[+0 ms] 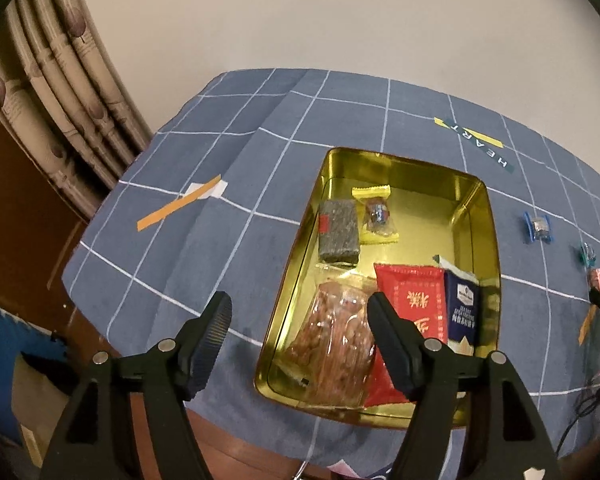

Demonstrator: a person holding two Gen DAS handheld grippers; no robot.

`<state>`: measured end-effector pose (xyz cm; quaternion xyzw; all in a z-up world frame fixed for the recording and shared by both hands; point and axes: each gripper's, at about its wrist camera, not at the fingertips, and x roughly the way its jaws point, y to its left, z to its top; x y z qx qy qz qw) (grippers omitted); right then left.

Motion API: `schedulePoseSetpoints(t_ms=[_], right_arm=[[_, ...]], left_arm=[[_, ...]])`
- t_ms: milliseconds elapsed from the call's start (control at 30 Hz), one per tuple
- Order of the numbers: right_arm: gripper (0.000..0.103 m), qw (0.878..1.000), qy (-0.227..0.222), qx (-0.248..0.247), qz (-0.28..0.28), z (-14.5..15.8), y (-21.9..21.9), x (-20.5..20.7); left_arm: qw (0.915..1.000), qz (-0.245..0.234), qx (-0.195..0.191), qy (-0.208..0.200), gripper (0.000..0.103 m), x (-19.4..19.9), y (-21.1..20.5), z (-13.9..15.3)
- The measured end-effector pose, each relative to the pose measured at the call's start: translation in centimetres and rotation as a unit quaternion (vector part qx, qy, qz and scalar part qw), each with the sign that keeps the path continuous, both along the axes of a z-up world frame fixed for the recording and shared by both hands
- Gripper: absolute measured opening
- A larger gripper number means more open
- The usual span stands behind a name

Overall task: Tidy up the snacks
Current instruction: 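Carry the pink candy into the gold tin and open the right tool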

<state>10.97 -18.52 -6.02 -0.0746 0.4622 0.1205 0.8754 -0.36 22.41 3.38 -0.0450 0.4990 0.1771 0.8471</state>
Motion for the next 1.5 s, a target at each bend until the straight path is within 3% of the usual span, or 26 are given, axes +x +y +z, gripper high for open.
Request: schedulePoseSetpoints(t_ms=[333,633,767,967,1300,1500], right_arm=[[0.036,0.997,0.073,-0.018,-0.015,0.4,0.3,2.5],[0.039,0.995,0.091,-0.026,-0.039,0.3,0.6,3.1],[0.032,0.994,0.092,-0.03,-0.046,0.3,1.1,2.9],[0.031,0.994,0.097,-0.02,-0.055,0.8,1.8,1.4],[0.031,0.997,0.079,0.021,-0.006,3.4,6.4,-0.8],[0.031,0.995,0.047,0.059,0.06,6.4,12.4,-1.1]], left_arm=[[1.0,0.003,0.005,0.0,0.069,-1.4,0.7,-0.7],[0.9999,0.006,0.004,-0.009,0.07,-1.8,1.1,-0.7],[0.9999,0.007,-0.01,-0.006,0.072,-2.0,1.2,-0.8],[0.9997,0.014,-0.02,-0.001,0.072,-2.0,1.5,-1.2],[0.9991,0.03,-0.029,0.001,0.072,-2.2,2.1,-1.5],[0.9986,0.042,-0.032,0.003,0.073,-2.4,2.5,-1.6]])
